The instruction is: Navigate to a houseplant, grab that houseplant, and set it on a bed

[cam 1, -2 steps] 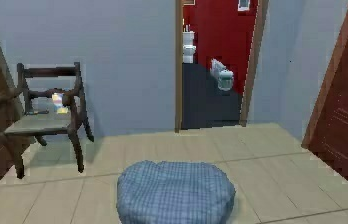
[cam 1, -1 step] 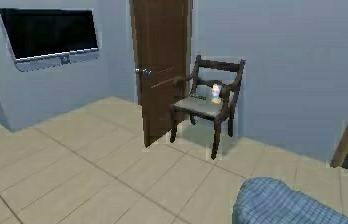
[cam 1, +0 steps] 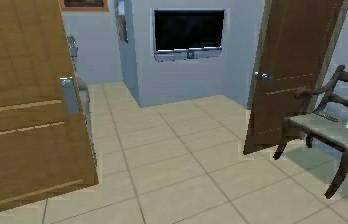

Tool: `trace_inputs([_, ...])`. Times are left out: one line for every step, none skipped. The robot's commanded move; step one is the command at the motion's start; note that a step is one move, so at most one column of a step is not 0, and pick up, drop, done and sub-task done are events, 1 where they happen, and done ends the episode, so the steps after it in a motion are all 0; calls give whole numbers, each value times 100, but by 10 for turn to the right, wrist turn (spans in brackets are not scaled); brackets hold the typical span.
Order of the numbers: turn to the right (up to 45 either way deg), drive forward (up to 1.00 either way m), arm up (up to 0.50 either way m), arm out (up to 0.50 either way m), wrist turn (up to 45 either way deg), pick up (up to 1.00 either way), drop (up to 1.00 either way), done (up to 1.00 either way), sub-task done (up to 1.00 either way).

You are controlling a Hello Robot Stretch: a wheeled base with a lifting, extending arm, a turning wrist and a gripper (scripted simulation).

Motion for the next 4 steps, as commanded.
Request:
trace_inputs([0, 10, 0, 0, 0, 0, 0, 0, 0])
trace_inputs([0, 100, 0, 0, 0, 0, 0, 0, 0])
trace_inputs([30, 0, 0, 0, 0, 0, 0, 0, 0])
trace_inputs([0, 70, 0, 0, 0, 0, 0, 0, 0])
